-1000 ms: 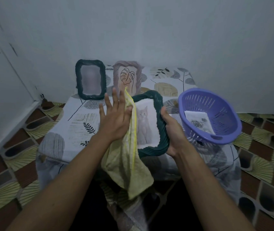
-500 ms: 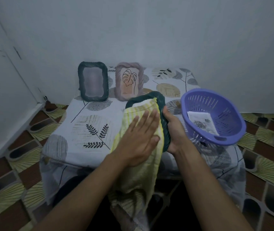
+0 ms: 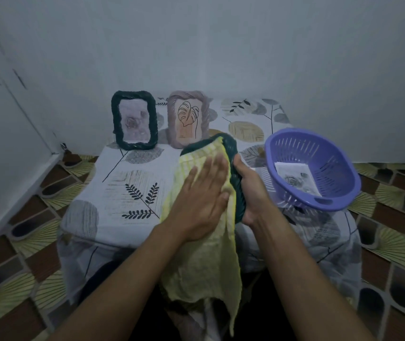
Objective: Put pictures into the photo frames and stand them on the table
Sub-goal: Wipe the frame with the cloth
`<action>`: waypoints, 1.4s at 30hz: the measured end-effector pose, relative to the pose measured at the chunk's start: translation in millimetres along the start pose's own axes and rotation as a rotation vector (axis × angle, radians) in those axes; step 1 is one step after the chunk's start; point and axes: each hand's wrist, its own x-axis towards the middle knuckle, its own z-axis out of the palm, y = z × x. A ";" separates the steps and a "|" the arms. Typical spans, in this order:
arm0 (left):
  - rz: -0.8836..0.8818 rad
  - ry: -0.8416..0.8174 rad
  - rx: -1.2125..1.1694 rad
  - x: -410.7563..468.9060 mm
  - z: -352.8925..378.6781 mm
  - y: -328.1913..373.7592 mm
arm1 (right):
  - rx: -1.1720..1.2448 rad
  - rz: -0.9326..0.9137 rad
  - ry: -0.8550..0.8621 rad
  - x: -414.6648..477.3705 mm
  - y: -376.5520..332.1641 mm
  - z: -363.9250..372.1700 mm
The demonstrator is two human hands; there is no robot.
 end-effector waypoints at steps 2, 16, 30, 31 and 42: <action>0.038 -0.035 0.054 -5.4 0.1 -14.0 | -0.006 -0.002 -0.013 -1.2 -6.4 -4.0; -0.163 0.131 -0.016 10.5 1.3 -1.4 | -0.047 -0.004 -0.023 -2.0 0.5 2.1; 0.009 0.043 0.196 -4.3 -4.5 -29.8 | -0.023 0.064 -0.072 -0.7 0.8 -6.3; -0.060 0.061 0.197 1.7 -9.1 -33.9 | -0.016 0.078 -0.088 -1.9 3.4 -6.2; -0.433 0.411 -0.081 23.0 -32.8 -40.5 | -0.062 0.082 -0.180 -8.1 -9.5 -10.1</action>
